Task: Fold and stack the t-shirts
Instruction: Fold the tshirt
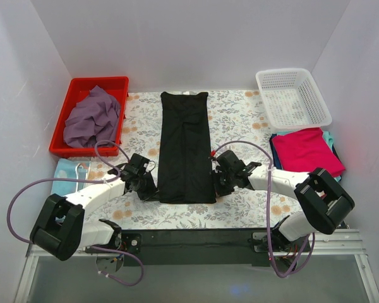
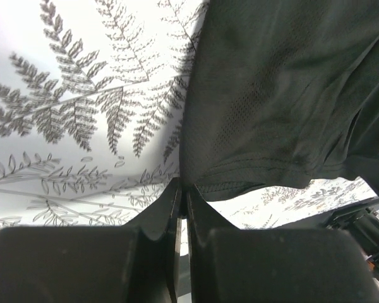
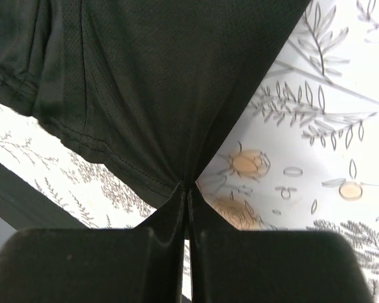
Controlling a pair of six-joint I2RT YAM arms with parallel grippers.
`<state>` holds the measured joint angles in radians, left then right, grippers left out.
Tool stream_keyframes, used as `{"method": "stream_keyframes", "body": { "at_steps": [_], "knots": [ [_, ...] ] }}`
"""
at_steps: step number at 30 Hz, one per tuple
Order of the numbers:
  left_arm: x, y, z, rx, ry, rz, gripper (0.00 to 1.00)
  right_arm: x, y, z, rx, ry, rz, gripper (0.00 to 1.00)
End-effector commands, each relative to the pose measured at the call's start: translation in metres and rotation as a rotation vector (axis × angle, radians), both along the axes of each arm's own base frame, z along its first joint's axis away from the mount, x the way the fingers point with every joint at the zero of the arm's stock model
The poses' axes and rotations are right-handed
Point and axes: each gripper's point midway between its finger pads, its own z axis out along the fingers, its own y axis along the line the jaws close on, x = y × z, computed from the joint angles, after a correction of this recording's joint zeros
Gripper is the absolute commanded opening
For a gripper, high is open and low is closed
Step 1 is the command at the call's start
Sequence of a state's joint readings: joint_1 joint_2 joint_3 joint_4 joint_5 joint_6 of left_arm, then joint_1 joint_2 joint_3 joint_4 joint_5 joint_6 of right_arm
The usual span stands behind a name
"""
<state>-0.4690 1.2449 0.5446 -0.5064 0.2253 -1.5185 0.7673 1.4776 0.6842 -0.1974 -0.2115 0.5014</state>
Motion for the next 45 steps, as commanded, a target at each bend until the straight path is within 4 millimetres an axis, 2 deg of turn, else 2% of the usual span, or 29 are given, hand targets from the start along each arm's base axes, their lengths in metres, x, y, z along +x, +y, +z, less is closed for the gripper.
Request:
{"method": "stream_keyframes", "body": {
  "at_steps": [1,5,7,9,12,13,14,16,18,19,22,23,25,26,27,28,29,30,31,32,33,34,35,36,37,40,43,45],
  "knots": [
    [-0.004,0.005,0.008,0.018,-0.01,0.019,0.0,-0.018,-0.017,-0.003,-0.065,0.038,0.004,0.01],
    [0.006,0.001,0.023,0.004,-0.046,0.021,0.0,-0.014,-0.013,0.009,-0.051,0.011,0.004,0.01],
    [0.018,-0.001,0.034,0.006,-0.086,0.027,0.0,-0.008,-0.007,0.019,-0.029,-0.012,0.001,0.01],
    [0.031,-0.002,0.046,0.016,-0.128,0.029,0.0,0.002,0.001,0.031,-0.009,-0.045,-0.008,0.01],
    [0.047,0.0,0.053,0.056,-0.17,0.043,0.0,0.019,0.006,0.043,-0.011,-0.099,-0.034,0.01],
    [0.057,-0.002,0.059,0.06,-0.187,0.05,0.0,0.029,0.013,0.055,0.007,-0.131,-0.04,0.01],
    [0.063,-0.002,0.062,0.069,-0.202,0.06,0.0,0.036,0.014,0.057,-0.002,-0.149,-0.05,0.01],
    [0.078,-0.006,0.075,0.066,-0.246,0.074,0.0,0.052,0.024,0.074,0.013,-0.204,-0.051,0.01],
    [0.093,-0.002,0.08,0.101,-0.281,0.107,0.0,0.067,0.025,0.079,-0.007,-0.241,-0.062,0.01],
    [0.103,-0.005,0.09,0.098,-0.315,0.118,0.0,0.08,0.029,0.09,-0.001,-0.278,-0.072,0.01],
    [0.125,-0.002,0.093,0.143,-0.353,0.152,0.0,0.102,0.028,0.094,-0.019,-0.296,-0.084,0.01],
    [0.137,-0.005,0.097,0.153,-0.363,0.163,0.0,0.119,0.026,0.097,-0.038,-0.321,-0.115,0.01],
    [0.154,-0.006,0.1,0.182,-0.389,0.175,0.0,0.136,0.024,0.102,-0.05,-0.345,-0.125,0.01],
    [0.168,-0.008,0.112,0.188,-0.424,0.183,0.0,0.153,0.024,0.107,-0.05,-0.358,-0.146,0.01],
    [0.177,-0.009,0.101,0.216,-0.406,0.179,0.0,0.161,0.023,0.108,-0.057,-0.363,-0.154,0.01],
    [0.186,-0.009,0.102,0.237,-0.42,0.181,0.0,0.168,0.022,0.108,-0.06,-0.367,-0.158,0.01],
    [0.203,-0.012,0.114,0.239,-0.454,0.185,0.0,0.179,0.02,0.102,-0.077,-0.361,-0.162,0.01],
    [0.212,-0.013,0.103,0.261,-0.439,0.175,0.0,0.191,0.022,0.109,-0.068,-0.38,-0.172,0.01],
    [0.223,-0.013,0.104,0.281,-0.452,0.18,0.0,0.199,0.023,0.111,-0.065,-0.388,-0.172,0.01],
    [0.233,-0.011,0.104,0.296,-0.46,0.169,0.0,0.209,0.019,0.1,-0.088,-0.372,-0.179,0.01],
    [0.249,-0.015,0.118,0.285,-0.495,0.175,0.0,0.221,0.022,0.108,-0.078,-0.393,-0.188,0.01],
    [0.258,-0.014,0.101,0.316,-0.47,0.169,0.0,0.228,0.023,0.097,-0.089,-0.373,-0.187,0.01],
    [0.266,-0.012,0.1,0.324,-0.47,0.175,0.0,0.237,0.019,0.094,-0.096,-0.374,-0.194,0.01],
    [0.281,-0.014,0.109,0.323,-0.498,0.171,0.0,0.249,0.023,0.102,-0.082,-0.397,-0.198,0.01],
    [0.289,-0.01,0.096,0.344,-0.476,0.178,0.0,0.254,0.024,0.088,-0.094,-0.372,-0.19,0.01],
    [0.312,-0.009,0.089,0.366,-0.473,0.18,0.0,0.277,0.025,0.081,-0.103,-0.363,-0.199,0.01],
    [0.328,0.0,0.088,0.383,-0.476,0.199,0.0,0.295,0.024,0.073,-0.115,-0.354,-0.215,0.01],
    [0.332,0.0,0.075,0.37,-0.454,0.191,0.0,0.303,0.021,0.07,-0.119,-0.351,-0.224,0.01]
  ]
}}
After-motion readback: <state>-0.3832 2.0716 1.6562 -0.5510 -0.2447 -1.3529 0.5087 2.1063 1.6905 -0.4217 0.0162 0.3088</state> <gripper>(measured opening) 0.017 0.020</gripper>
